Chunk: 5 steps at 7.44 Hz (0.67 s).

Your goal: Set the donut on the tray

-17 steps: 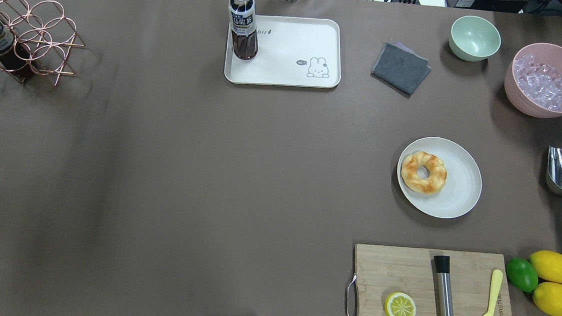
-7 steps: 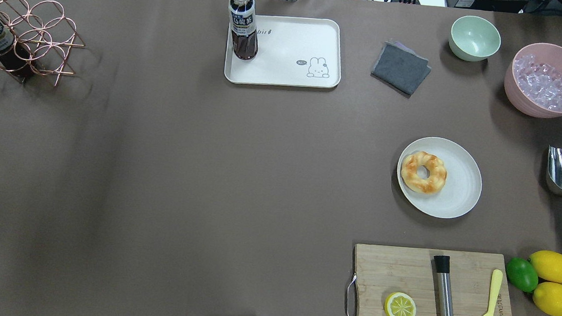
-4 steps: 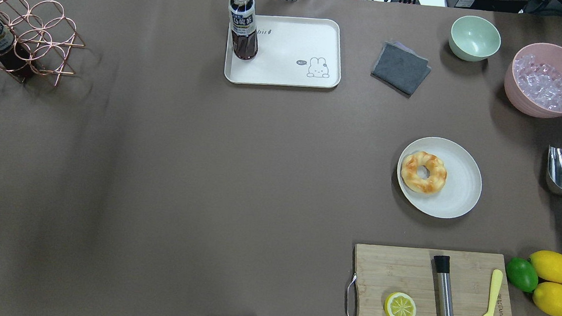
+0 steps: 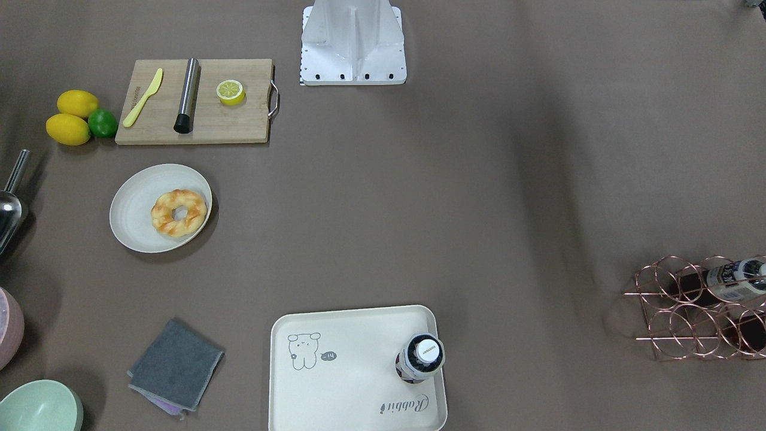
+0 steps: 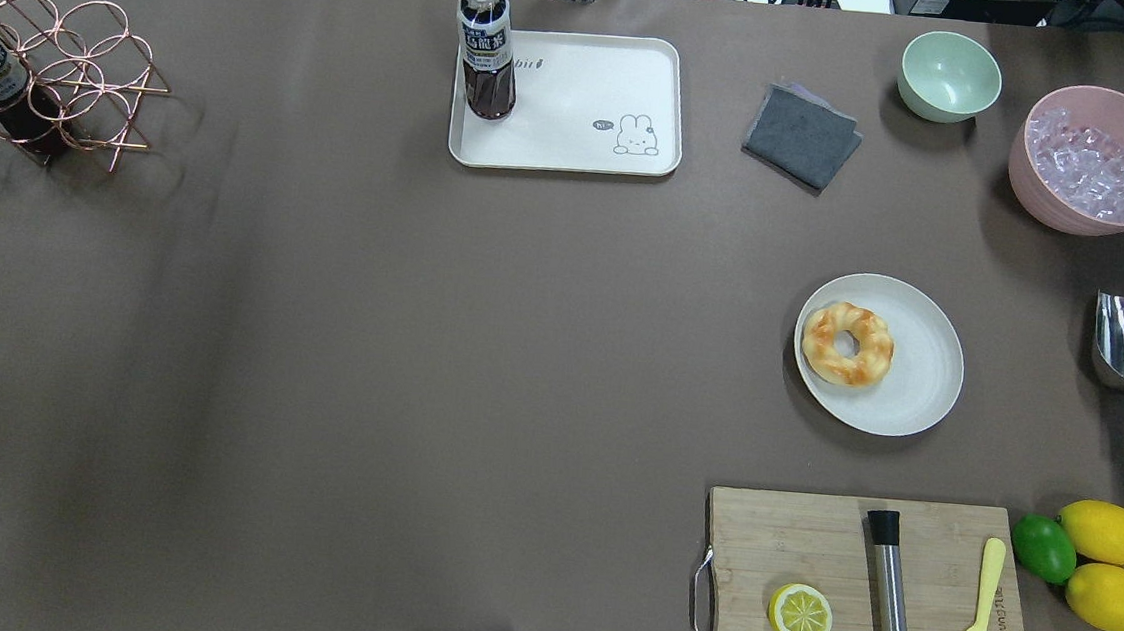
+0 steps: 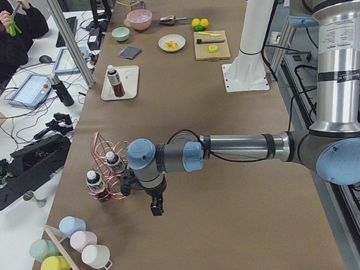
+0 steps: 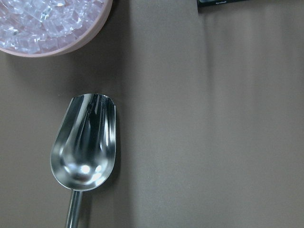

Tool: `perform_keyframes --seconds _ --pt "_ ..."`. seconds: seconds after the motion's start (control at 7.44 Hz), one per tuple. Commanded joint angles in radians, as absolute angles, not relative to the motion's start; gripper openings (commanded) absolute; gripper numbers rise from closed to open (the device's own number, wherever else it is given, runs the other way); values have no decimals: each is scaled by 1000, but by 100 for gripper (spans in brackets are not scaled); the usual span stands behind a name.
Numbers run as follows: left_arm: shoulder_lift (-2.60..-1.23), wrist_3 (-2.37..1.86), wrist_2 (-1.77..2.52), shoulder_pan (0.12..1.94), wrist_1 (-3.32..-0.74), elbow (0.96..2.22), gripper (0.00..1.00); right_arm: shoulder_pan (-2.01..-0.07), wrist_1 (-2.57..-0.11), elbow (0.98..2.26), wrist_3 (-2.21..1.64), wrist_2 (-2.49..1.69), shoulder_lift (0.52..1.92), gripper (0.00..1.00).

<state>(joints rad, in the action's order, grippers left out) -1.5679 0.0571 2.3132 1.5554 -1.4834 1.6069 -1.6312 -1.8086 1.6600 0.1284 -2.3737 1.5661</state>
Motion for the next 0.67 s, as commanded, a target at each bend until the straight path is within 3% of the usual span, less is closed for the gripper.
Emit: perform_keyframes --seconds 0.0,0.54 --pt "-1568 57 2313 1555 -1483 1608 98 -1632 -1809 1661 130 -2373 1566 100" --pt "-1568 57 2313 1554 -1483 1608 98 -1632 -1809 1666 120 -2373 1565 100"
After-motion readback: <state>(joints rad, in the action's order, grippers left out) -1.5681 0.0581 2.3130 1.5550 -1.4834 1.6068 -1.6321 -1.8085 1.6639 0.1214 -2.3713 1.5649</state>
